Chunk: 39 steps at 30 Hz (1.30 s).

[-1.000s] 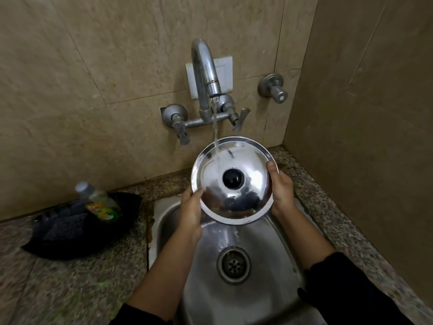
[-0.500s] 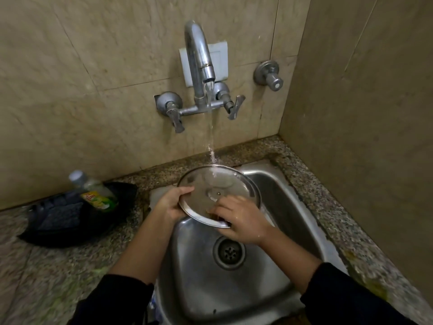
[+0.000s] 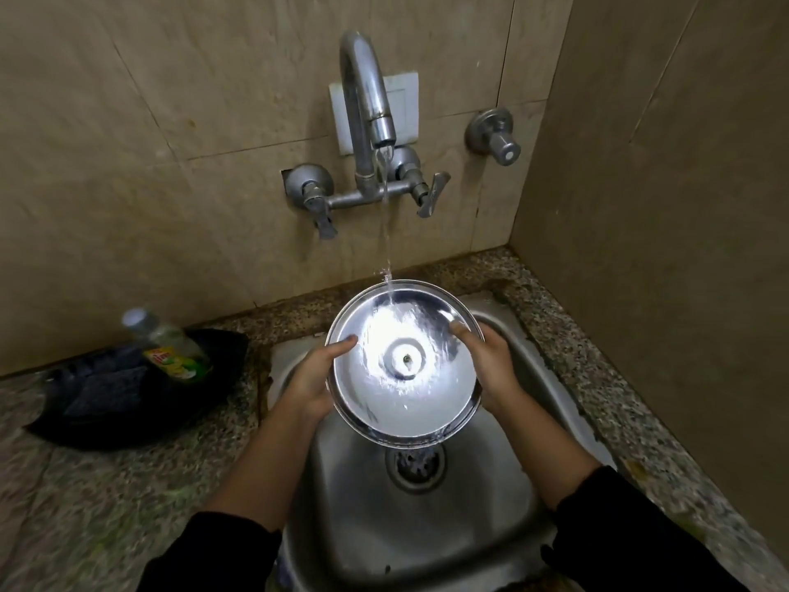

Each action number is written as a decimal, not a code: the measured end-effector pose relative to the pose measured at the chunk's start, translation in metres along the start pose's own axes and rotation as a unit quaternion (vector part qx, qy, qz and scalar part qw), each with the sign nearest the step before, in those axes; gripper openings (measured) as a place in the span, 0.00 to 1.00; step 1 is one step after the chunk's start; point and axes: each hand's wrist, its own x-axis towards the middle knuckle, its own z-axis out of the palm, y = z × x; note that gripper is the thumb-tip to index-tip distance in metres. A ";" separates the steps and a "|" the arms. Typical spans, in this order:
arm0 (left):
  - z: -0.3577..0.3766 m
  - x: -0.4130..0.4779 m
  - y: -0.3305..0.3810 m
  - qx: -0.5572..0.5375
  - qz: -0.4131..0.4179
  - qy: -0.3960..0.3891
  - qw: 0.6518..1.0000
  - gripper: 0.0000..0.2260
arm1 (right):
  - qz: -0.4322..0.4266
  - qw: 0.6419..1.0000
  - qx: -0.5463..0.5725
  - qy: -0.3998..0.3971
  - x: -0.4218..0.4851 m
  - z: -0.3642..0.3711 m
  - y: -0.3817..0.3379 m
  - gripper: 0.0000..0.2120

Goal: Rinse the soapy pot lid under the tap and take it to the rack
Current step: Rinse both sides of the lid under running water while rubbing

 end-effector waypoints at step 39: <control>-0.037 -0.014 0.008 -0.111 0.108 0.044 0.987 0.22 | -0.167 0.872 -0.452 -0.082 0.041 0.091 -0.061 0.26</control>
